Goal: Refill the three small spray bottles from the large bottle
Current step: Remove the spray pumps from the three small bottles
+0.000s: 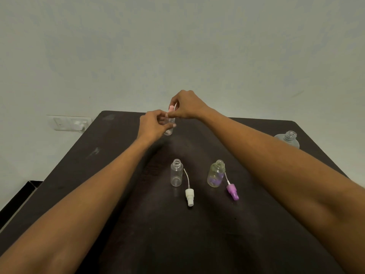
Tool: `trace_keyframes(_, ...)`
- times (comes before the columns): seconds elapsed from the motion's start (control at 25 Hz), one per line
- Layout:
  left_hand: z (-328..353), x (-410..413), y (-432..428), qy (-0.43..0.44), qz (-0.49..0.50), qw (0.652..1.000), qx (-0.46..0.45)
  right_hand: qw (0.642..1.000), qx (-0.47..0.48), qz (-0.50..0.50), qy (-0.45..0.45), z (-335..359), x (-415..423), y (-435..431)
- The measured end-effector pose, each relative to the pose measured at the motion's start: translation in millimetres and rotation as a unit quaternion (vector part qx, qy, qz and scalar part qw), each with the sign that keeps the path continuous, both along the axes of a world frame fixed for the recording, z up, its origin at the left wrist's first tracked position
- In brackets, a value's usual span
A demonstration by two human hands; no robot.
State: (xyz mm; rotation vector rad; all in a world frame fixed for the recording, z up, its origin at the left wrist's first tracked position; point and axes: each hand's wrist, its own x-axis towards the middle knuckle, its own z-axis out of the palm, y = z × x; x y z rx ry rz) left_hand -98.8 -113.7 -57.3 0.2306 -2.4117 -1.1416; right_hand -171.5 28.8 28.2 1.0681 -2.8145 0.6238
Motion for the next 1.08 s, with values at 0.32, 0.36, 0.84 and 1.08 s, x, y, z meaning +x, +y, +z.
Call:
trace_keyframes(0.32,66,77,9,0.089,0.021,0.995,-0.042,0.999,-0.02,0.014,0.048,75,81,15)
trace_keyframes(0.36,71,90,12,0.095,0.025,0.994,-0.042,0.998,-0.011,0.024,0.064,80,92,17)
trace_keyframes(0.84,73,221,48,0.081,-0.027,0.996,-0.016,0.973,0.039,0.227,0.011,99,209,74)
trace_keyframes(1.08,72,239,61,0.078,-0.026,0.997,-0.014,0.98,0.092,0.168,0.056,101,229,81)
